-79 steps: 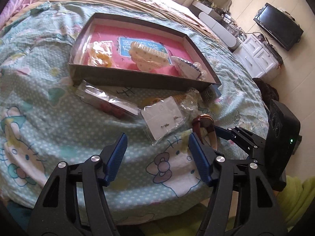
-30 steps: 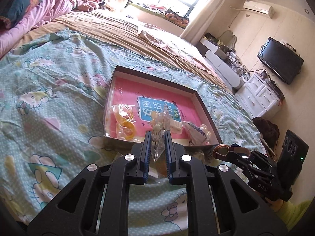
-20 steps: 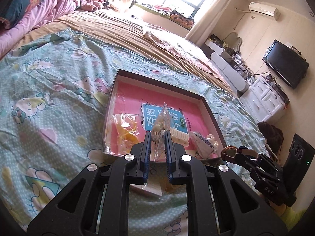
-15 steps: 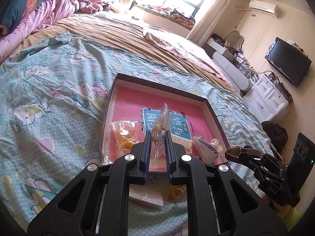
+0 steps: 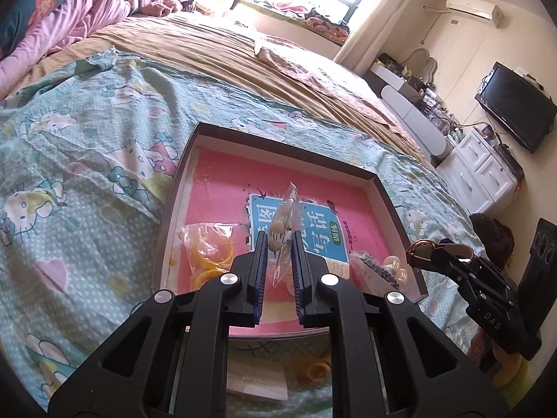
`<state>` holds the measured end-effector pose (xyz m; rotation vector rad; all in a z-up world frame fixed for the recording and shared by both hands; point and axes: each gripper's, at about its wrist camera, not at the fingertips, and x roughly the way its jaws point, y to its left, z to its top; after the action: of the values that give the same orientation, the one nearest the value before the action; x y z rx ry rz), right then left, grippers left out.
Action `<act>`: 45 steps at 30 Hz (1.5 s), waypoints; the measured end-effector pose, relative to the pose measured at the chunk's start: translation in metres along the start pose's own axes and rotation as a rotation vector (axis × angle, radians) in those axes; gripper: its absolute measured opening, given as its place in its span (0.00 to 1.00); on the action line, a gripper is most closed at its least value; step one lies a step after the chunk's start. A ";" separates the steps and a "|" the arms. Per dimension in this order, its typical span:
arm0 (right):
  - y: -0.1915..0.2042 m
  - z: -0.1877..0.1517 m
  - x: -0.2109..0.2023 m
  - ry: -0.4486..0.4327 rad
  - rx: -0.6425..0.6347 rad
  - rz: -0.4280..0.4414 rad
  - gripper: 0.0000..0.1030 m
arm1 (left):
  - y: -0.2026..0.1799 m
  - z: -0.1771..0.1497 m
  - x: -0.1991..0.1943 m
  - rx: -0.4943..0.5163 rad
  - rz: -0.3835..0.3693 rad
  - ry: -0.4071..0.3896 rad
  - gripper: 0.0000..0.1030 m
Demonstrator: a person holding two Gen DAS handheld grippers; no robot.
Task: Organize jewelry
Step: 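Carry the clear bag over the box with the left tool while the right tool carries the watch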
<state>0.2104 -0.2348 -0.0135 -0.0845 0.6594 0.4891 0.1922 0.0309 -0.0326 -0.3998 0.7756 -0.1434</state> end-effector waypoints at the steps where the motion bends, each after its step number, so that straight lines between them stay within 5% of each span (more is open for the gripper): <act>1: -0.001 0.001 0.003 0.001 0.001 -0.002 0.36 | 0.001 0.000 0.002 -0.003 0.001 0.004 0.07; 25: -0.015 0.007 0.073 0.079 0.011 -0.049 0.36 | 0.010 -0.010 0.029 -0.011 0.015 0.075 0.07; 45: -0.023 0.003 0.072 0.071 0.065 -0.059 0.37 | 0.016 -0.013 0.033 -0.003 0.006 0.091 0.07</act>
<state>0.2719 -0.2249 -0.0565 -0.0597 0.7395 0.4085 0.2060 0.0325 -0.0691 -0.3956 0.8666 -0.1553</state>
